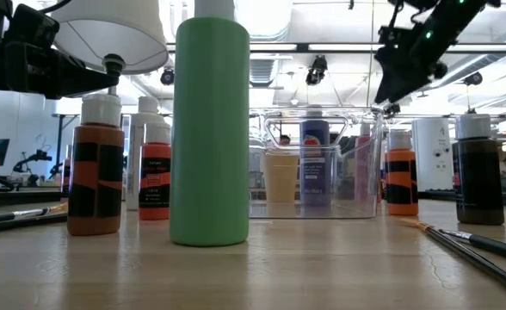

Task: Pick & Place Paint Supplies
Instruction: Put the red paint bottle into the transparent bin

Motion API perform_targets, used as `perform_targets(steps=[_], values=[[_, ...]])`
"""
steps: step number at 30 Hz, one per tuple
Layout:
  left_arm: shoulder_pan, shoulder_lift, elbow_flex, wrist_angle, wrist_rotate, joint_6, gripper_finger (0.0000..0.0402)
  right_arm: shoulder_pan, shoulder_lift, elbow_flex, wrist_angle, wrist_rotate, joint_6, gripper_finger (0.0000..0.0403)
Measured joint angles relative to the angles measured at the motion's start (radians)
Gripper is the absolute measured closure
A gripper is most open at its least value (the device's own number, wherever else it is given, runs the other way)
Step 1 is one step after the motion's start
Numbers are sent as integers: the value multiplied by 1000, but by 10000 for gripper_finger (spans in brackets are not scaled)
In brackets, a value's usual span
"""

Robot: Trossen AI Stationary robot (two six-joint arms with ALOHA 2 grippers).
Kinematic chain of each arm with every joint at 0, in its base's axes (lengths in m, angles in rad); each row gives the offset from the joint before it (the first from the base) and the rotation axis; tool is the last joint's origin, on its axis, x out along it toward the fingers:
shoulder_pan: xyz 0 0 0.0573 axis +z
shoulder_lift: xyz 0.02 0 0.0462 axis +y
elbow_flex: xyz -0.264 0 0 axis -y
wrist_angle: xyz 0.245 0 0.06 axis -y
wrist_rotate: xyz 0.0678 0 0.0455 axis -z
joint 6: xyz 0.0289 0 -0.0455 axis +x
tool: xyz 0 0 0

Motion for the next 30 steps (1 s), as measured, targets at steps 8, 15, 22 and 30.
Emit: perform_targets(steps=[8, 15, 22, 30], values=[[0, 0, 0, 0, 0, 0, 378, -129, 1, -77, 171, -133, -16, 133], [0, 0, 0, 0, 0, 0, 378, -203, 40, -91, 225, -168, -15, 110], [0, 0, 0, 0, 0, 0, 378, -208, 116, -90, 285, -184, -20, 106], [0, 0, 0, 0, 0, 0, 378, -231, 215, -90, 319, -184, -23, 133]])
